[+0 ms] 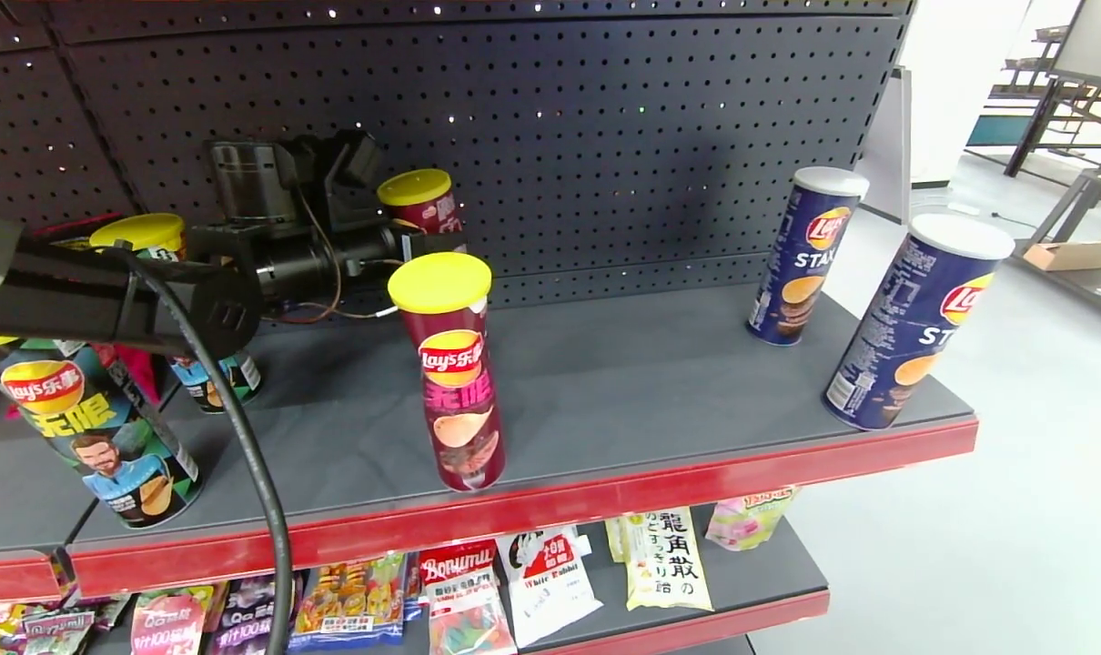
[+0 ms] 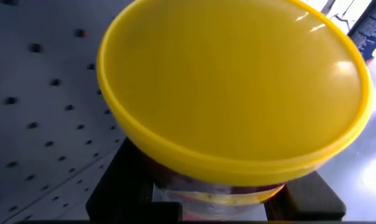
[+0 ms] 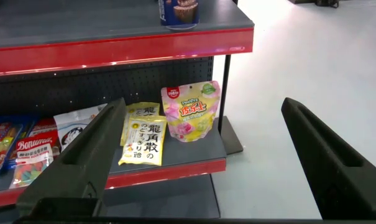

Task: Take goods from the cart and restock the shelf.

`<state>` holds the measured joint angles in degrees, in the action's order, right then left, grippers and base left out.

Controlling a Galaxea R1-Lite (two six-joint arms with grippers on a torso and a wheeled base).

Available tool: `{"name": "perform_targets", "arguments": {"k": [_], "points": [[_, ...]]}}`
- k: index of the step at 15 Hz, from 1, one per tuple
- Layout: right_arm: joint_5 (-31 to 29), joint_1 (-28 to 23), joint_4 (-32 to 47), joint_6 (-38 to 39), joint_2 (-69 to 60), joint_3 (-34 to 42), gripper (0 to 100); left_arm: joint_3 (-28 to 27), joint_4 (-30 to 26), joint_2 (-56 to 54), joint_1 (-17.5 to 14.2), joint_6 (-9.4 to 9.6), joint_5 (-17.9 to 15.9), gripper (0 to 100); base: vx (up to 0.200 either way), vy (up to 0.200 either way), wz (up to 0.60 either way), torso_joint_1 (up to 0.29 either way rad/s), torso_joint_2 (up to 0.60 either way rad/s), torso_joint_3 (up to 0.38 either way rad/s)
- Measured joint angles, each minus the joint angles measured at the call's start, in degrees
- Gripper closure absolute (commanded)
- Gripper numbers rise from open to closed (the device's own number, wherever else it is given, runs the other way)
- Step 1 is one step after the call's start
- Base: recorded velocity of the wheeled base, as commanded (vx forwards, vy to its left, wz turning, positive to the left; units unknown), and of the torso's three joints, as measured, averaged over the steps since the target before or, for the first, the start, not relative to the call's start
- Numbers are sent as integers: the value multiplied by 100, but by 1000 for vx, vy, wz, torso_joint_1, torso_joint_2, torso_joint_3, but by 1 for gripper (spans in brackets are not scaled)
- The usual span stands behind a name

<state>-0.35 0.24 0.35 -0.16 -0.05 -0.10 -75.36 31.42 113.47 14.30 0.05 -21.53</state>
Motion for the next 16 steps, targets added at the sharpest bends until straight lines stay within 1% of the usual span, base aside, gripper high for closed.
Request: {"name": "perform_targets", "arguments": {"k": [3, 6, 10, 16], "points": [[0, 0, 0, 0, 0, 0, 0, -179, -219, 69, 74, 13, 43, 100, 0, 0, 0, 0, 0, 0], [0, 0, 0, 0, 0, 0, 0, -319, -246, 139, 149, 57, 56, 100, 0, 0, 0, 0, 0, 0], [2, 0, 0, 0, 0, 0, 0, -379, -252, 244, 201, 224, 62, 100, 0, 0, 0, 0, 0, 0], [2, 0, 0, 0, 0, 0, 0, -438, -249, 356, 251, 271, 62, 100, 0, 0, 0, 0, 0, 0]]}}
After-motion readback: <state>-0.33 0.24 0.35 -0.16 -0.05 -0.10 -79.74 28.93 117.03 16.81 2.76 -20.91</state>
